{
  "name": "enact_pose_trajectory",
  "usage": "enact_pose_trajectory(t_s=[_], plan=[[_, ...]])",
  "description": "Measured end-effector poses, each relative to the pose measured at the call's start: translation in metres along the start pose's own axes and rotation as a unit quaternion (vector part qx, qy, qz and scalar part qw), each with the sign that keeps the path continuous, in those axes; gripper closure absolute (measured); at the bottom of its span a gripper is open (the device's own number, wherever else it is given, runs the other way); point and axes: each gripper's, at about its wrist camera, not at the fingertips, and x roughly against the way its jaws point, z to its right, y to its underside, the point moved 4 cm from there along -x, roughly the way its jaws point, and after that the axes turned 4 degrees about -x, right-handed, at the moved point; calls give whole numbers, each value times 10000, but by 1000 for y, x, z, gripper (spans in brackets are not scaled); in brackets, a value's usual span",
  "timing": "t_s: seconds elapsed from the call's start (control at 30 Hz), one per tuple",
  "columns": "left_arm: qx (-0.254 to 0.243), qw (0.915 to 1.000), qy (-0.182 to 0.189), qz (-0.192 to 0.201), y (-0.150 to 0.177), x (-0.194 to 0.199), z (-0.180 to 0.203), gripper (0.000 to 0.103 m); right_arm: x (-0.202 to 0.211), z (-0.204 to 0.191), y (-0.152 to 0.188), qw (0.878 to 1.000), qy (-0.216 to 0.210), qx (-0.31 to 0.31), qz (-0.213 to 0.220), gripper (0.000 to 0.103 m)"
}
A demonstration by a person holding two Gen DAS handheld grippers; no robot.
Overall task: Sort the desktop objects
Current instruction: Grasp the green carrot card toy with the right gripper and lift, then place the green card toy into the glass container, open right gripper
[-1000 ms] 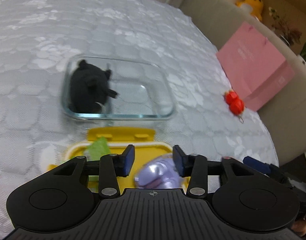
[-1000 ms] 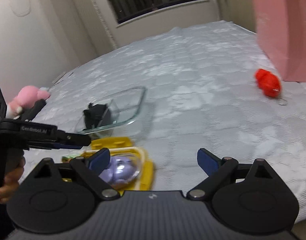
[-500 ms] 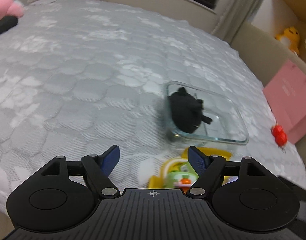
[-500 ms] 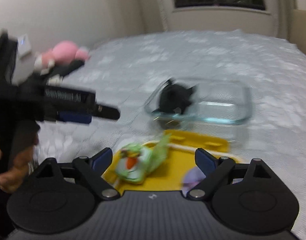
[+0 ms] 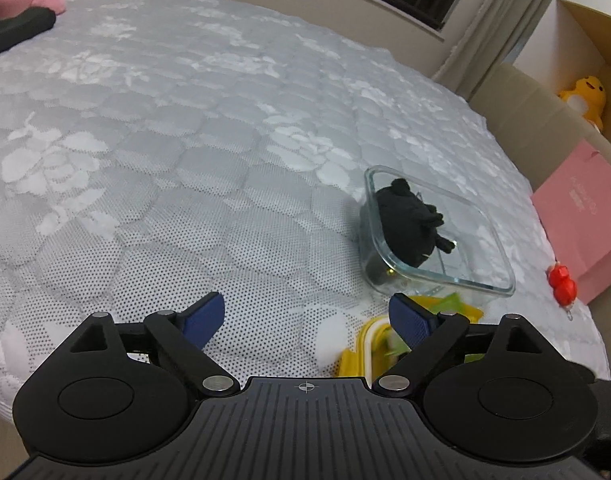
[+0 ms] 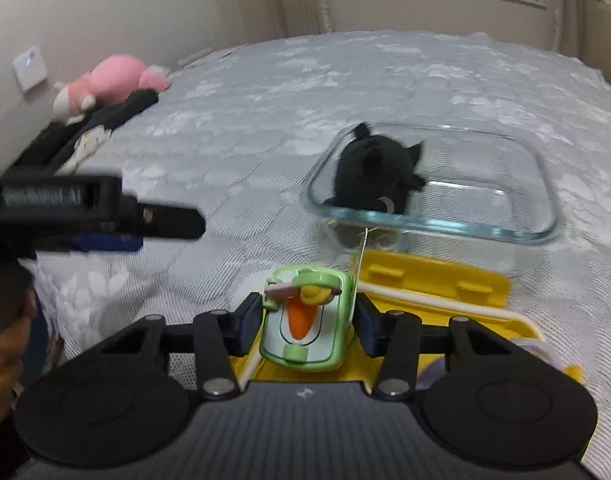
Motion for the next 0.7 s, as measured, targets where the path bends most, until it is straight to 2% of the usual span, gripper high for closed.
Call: enact_pose_trajectory(t_s=[0.23, 0.37, 0.53, 0.7], plan=[[375, 9989, 120, -265, 6, -16, -7, 9, 52, 22, -37, 9986, -131, -229, 468, 52], [471, 9976, 171, -467, 12, -25, -6, 9, 69, 30, -72, 9963, -1, -146, 850, 52], [-164, 9986, 142, -479, 18, -25, 18, 9, 66, 36, -103, 9924, 339, 60, 1182, 52], [-429, 9968, 311, -598, 25, -28, 31, 8, 22, 53, -113, 9950, 588, -63, 811, 52]])
